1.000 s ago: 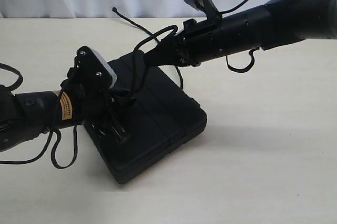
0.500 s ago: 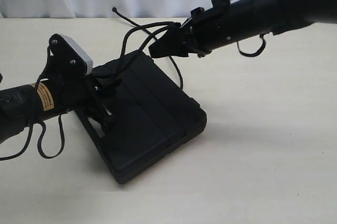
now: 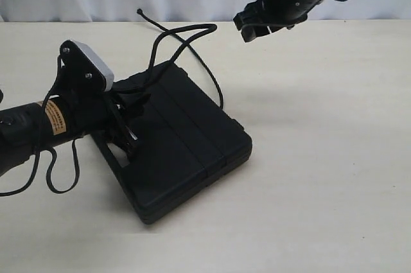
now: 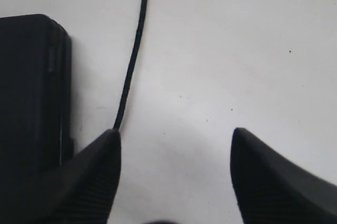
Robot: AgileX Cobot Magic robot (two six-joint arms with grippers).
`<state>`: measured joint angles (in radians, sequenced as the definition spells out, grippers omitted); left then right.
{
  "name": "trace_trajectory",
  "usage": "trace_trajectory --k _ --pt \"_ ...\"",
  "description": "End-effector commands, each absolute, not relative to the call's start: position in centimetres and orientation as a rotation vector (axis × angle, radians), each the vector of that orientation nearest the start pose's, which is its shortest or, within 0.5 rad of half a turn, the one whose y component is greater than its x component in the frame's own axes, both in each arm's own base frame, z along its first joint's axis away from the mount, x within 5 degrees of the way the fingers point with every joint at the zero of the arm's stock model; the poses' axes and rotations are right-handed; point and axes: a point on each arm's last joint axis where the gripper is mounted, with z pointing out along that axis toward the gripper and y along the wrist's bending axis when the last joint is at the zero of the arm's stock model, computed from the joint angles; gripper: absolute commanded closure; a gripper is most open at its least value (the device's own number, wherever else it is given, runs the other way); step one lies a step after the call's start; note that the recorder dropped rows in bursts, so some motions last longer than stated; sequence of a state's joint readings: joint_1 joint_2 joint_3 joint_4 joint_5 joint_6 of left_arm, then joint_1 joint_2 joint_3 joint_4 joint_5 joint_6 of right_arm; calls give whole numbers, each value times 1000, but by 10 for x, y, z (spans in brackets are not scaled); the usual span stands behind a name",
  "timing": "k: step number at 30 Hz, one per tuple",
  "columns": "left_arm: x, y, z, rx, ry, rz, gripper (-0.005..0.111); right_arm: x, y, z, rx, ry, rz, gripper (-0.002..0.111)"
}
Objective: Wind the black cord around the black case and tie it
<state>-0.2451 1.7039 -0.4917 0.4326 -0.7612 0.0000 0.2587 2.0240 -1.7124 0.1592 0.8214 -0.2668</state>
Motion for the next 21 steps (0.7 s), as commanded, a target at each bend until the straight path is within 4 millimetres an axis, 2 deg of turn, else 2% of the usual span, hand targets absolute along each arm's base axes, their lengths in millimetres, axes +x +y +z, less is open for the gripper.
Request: trace_trajectory --k 1,9,16,21 --pt "269 -93 145 719 1832 -236 107 467 132 219 -694 2591 166 58" --pt "272 -89 146 641 1856 -213 107 514 160 164 -801 2524 334 58" --pt "273 -88 146 627 1857 -201 107 526 188 129 -905 2438 343 59" --pt "273 -87 146 625 1858 -198 107 527 197 118 -905 2414 333 62"
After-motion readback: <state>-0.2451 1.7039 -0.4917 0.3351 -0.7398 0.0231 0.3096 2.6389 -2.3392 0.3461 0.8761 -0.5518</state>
